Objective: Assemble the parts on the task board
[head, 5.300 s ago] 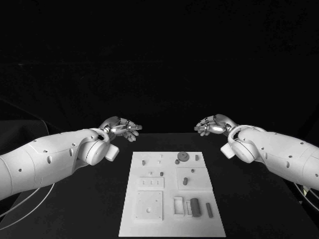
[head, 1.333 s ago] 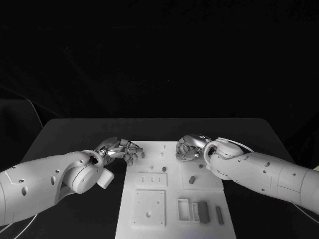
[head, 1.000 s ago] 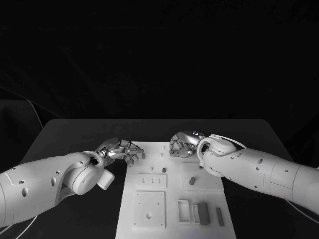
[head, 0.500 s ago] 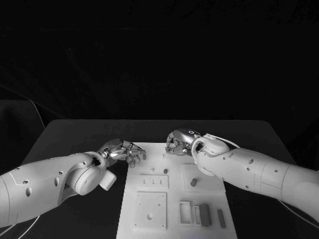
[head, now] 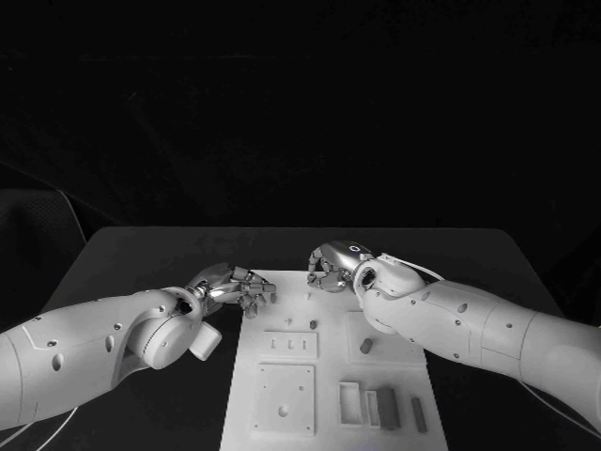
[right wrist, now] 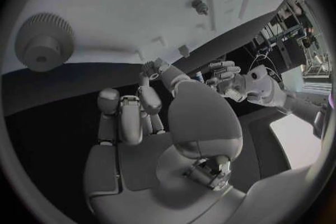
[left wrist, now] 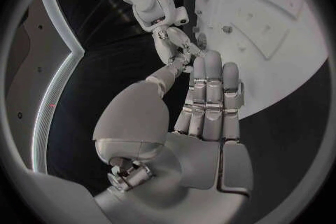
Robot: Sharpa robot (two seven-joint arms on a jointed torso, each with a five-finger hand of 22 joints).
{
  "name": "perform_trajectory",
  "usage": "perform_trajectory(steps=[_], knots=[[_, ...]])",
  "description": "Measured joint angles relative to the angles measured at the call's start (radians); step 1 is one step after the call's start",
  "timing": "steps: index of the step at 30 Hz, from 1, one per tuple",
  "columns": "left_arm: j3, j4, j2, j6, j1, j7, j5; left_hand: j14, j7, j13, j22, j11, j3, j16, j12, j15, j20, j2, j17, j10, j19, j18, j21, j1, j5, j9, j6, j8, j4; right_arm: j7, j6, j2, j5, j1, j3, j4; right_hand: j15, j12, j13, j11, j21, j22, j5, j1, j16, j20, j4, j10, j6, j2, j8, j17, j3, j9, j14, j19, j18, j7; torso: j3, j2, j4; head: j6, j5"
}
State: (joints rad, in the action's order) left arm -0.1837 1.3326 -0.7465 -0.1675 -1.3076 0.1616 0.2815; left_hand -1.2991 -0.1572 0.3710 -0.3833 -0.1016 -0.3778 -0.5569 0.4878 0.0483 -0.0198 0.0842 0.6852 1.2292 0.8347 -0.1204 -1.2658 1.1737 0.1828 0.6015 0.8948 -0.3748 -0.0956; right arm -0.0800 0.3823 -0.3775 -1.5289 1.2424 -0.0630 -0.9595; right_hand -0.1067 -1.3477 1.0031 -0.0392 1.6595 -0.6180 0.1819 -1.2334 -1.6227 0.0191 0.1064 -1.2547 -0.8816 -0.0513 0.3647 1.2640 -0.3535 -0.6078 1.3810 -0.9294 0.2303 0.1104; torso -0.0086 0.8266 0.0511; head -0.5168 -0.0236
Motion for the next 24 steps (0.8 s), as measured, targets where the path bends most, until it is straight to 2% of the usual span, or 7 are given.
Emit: perform_trajectory(steps=[4,10,19,24], knots=[[0.0,-0.002,0.002,0.0,0.0,0.0,0.0,0.0,0.0,0.0,0.0,0.0,0.0,0.0,0.0,0.0,0.0,0.0,0.001,0.0,0.0,0.004,0.0,0.0,0.0,-0.001,0.0,0.0,0.0,0.0,0.005,0.015,-0.018,0.0,-0.001,0.009,0.0,0.0,0.0,0.0,0.0,0.0,0.0,0.0,0.0,0.003,0.003,0.0,0.0,0.0,0.0,0.0,-0.003,0.0,0.0,-0.004,-0.005,0.0,0.0002,0.001,0.0001,0.003,-0.005],[0.0,-0.004,0.004,0.0,0.0,0.0,0.0,0.0,0.0,0.0,0.0,0.0,0.0,0.0,0.0,0.0,0.0,0.0,0.001,0.0,0.0,0.004,0.0,0.0,0.0,-0.001,0.0,0.0,0.0,-0.001,0.011,0.02,-0.037,0.0,-0.001,0.009,0.0,0.0,0.0,0.0,0.0,-0.001,0.0,0.0,0.0,0.002,0.003,0.0,0.0,0.0,0.0,-0.003,-0.003,0.0,0.0,-0.005,-0.006,0.0,0.0008,0.002,0.0007,0.003,-0.004],[0.0,-0.004,0.003,0.0,0.0,0.0,0.0,0.0,0.0,0.0,0.0,0.0,0.0,0.0,0.0,0.0,0.0,0.0,0.001,0.0,0.0,0.004,0.0,0.0,0.0,-0.001,0.0,0.0,0.0,-0.006,0.011,0.016,-0.057,-0.001,-0.001,0.012,0.001,-0.004,0.001,0.0,0.0,-0.002,0.0,0.0,0.0,0.002,0.003,0.0,-0.006,0.0,-0.002,-0.004,-0.003,0.001,0.0,-0.005,0.005,0.0,0.0014,0.002,-0.0009,0.003,0.0],[0.0,-0.006,0.005,0.0,0.0,0.0,0.0,0.0,0.0,0.0,0.001,0.0,0.0,0.0,0.0,0.0,0.0,0.0,0.001,0.0,0.0,0.005,0.0,0.0,0.0,-0.001,0.0,0.0,0.0,-0.009,0.009,0.015,-0.065,0.0,-0.001,0.013,0.001,-0.004,0.001,0.001,0.0,-0.002,0.0,0.0,0.0,0.002,0.006,-0.002,-0.006,0.0,-0.002,-0.005,-0.006,0.0,0.0,-0.005,0.005,0.0,0.002,0.003,-0.0016,0.002,0.0]])
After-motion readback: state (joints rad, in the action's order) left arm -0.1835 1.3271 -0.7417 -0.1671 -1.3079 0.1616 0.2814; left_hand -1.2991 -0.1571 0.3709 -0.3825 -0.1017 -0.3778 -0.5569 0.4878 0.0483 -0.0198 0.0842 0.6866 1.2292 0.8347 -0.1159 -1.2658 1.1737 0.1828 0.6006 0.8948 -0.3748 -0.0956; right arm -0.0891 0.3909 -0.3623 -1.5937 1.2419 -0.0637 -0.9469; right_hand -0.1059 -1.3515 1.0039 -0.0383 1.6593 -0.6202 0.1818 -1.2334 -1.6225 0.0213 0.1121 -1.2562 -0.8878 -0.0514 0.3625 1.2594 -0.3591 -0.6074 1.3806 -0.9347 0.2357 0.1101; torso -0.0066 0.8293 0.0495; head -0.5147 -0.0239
